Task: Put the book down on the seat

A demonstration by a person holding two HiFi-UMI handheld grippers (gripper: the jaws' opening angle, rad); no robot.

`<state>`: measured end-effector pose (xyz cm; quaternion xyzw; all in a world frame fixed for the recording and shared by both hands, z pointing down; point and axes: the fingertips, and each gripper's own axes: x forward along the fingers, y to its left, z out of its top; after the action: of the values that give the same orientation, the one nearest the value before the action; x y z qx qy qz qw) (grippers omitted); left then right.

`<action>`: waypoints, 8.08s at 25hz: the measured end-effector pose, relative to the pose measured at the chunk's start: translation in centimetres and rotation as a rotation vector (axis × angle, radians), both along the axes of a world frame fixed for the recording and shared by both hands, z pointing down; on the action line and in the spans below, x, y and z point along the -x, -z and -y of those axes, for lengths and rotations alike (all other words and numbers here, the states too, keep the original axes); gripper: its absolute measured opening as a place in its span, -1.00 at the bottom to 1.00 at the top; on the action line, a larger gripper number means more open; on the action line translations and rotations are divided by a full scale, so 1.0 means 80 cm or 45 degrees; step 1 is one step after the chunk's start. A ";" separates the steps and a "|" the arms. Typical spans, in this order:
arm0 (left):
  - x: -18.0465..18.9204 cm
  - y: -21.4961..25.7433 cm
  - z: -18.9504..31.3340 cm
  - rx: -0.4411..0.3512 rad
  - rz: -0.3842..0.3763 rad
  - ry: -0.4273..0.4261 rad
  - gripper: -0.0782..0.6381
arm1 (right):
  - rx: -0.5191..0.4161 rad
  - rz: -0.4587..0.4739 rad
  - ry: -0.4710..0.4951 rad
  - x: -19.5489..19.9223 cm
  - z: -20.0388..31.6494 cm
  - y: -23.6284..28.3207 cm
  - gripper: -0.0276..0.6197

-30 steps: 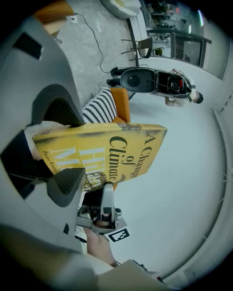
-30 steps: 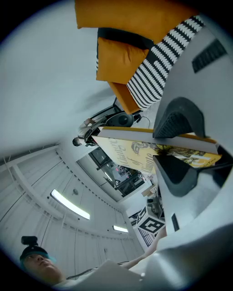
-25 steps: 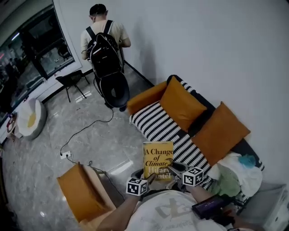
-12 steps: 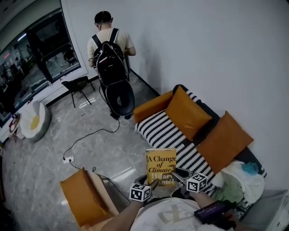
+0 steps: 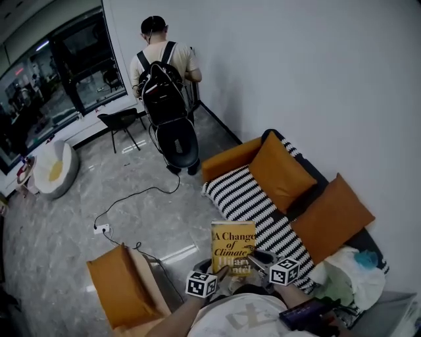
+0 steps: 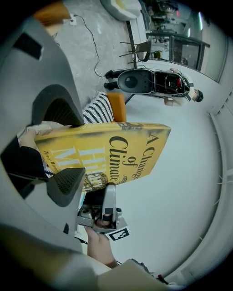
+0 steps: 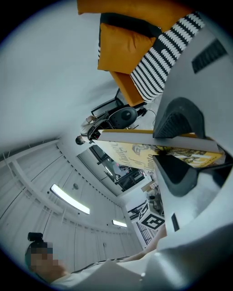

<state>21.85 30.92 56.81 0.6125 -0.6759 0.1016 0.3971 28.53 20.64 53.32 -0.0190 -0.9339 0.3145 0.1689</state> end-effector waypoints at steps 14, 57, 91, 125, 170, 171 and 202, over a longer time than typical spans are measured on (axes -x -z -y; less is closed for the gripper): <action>0.086 -0.018 0.119 0.094 0.027 -0.066 0.06 | 0.077 0.023 -0.040 0.078 0.116 -0.027 -0.53; 0.315 -0.059 0.353 0.121 -0.056 -0.510 0.05 | 0.095 -0.050 -0.472 0.274 0.316 -0.064 -0.54; 0.394 -0.089 0.374 0.222 -0.103 -0.644 -0.01 | 0.169 -0.126 -0.539 0.346 0.332 -0.100 -0.54; 0.390 -0.138 0.346 0.467 -0.217 -0.663 -0.01 | 0.368 -0.261 -0.559 0.344 0.309 -0.152 -0.54; 0.378 -0.490 0.367 0.732 -0.422 -0.567 -0.01 | 0.584 -0.536 -0.550 0.344 0.347 -0.509 -0.55; 0.379 -0.496 0.368 0.734 -0.424 -0.570 -0.01 | 0.582 -0.552 -0.551 0.345 0.347 -0.515 -0.55; 0.416 -0.505 0.366 0.771 -0.273 -0.599 -0.01 | 0.629 -0.642 -0.897 0.293 0.340 -0.538 -0.57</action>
<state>-11.40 1.61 97.20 0.6129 -0.4113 0.3200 0.5939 5.11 -6.55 96.40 0.3349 -0.7112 0.5592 0.2633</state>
